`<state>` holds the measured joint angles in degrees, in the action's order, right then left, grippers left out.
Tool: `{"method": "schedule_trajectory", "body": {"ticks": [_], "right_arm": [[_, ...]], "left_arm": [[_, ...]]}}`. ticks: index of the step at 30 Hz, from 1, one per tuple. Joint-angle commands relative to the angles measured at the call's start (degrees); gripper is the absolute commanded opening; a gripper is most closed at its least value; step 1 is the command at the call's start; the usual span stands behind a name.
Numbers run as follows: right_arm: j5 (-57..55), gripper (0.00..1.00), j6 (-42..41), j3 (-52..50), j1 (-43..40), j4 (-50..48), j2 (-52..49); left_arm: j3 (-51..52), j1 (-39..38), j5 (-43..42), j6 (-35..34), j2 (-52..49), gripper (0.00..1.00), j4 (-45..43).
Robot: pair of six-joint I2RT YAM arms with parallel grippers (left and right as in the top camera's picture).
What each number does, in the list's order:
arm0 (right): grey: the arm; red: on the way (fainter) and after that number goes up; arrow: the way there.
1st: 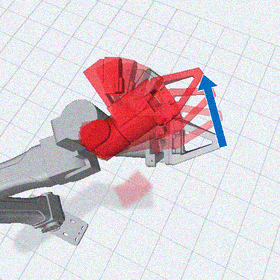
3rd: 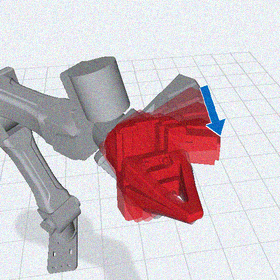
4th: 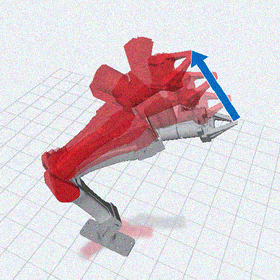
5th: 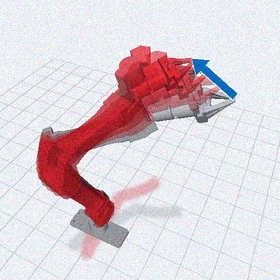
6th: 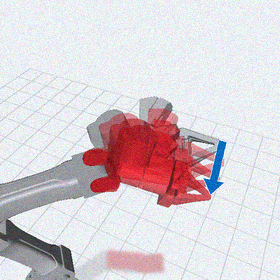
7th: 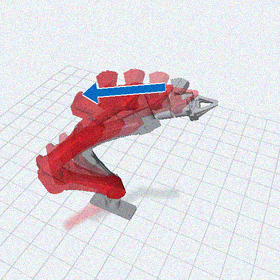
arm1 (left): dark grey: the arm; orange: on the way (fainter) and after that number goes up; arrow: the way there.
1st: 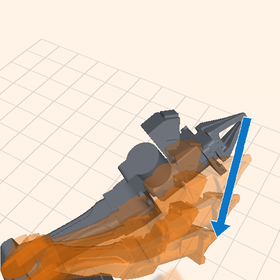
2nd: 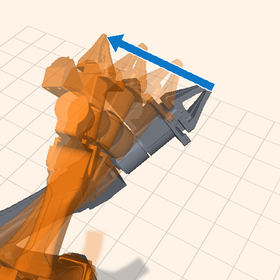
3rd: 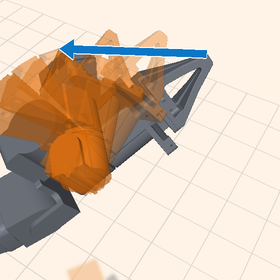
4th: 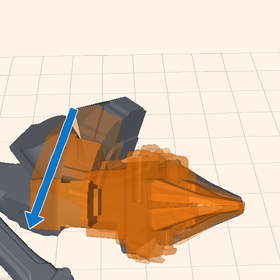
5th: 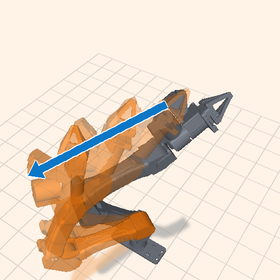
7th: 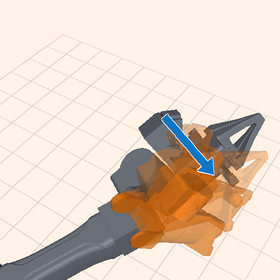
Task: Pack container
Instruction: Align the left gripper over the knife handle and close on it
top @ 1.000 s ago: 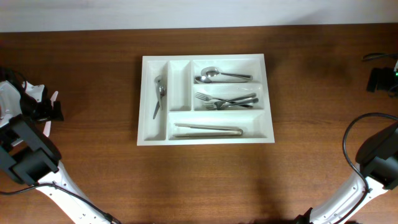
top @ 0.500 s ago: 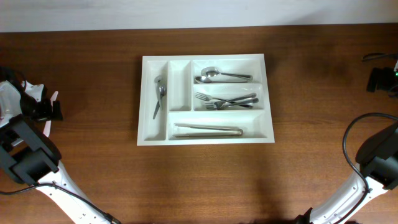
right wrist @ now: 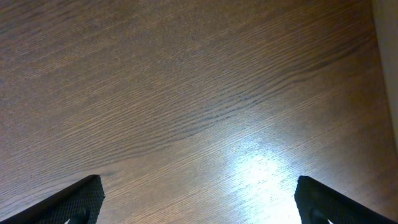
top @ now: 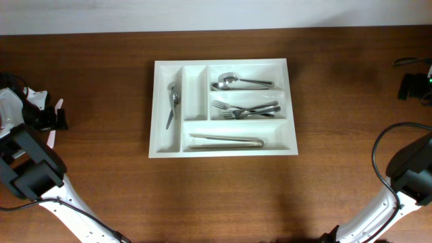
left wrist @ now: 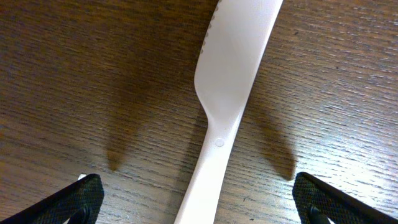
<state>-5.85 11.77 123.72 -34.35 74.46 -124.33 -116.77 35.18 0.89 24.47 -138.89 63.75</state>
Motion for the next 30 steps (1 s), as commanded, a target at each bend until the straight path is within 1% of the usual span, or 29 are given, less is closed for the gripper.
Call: {"method": "schedule_trajectory", "body": {"ticks": [1,28,29,30], "right_arm": [[0.52,0.99,-0.20,-0.13,0.20,-0.13,0.98],[0.55,0.99,-0.20,-0.13,0.20,-0.13,0.98],[0.55,0.99,-0.20,-0.13,0.20,-0.13,0.98],[0.52,0.99,-0.20,-0.13,0.20,-0.13,0.98]], "left_arm": [[0.50,0.24,0.39,0.94,-1.05,0.99,-0.13],[0.48,0.24,0.15,0.92,-3.30,1.00,0.04],[0.48,0.24,0.17,0.92,-3.30,0.95,-0.13],[0.48,0.24,0.17,0.92,-3.30,0.84,-0.33]]}}
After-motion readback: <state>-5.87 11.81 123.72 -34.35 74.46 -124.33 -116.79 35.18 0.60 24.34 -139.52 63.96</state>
